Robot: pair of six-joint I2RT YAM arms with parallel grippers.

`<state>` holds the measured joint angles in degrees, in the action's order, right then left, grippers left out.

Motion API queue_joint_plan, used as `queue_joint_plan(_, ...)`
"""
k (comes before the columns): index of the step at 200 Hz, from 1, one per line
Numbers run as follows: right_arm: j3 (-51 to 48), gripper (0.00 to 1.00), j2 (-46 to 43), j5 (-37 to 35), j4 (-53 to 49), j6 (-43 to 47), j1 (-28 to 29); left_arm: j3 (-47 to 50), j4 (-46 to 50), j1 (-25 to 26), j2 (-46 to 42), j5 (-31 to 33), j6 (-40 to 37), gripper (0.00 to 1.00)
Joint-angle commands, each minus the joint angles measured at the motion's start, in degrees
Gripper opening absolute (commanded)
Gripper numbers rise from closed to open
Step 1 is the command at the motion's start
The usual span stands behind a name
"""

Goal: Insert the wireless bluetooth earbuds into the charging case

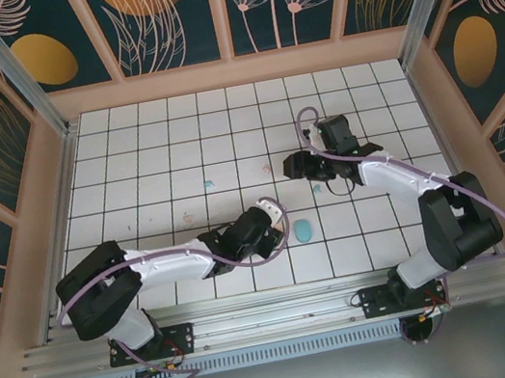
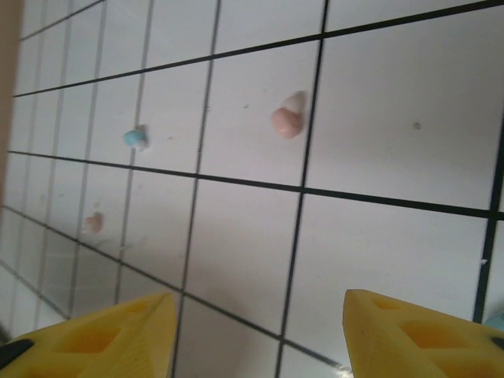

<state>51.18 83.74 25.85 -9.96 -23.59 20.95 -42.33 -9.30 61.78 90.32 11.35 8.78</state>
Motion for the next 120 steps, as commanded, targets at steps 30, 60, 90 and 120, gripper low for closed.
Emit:
queue_joint_plan(30, 2.8, 0.59, -6.1, 17.1, -5.7, -1.2, -1.2, -3.1, -2.6, -2.5, -6.6, -1.3, -12.3, 0.21)
queue_joint_plan(60, 3.4, 0.61, -9.0, 21.4, -8.9, -0.5, -1.3, -5.8, -1.0, -5.3, -9.4, -5.5, -14.7, 0.21)
queue_joint_plan(90, 2.9, 0.65, -9.7, 23.6, -9.1, 0.5, -1.3, -9.9, 2.8, -6.7, -10.1, -10.8, -15.7, 0.21)
queue_joint_plan(120, 3.0, 0.65, -8.4, 24.9, -8.3, 0.7, 0.2, -12.4, 4.2, -7.1, -11.1, -14.7, -14.7, 0.21)
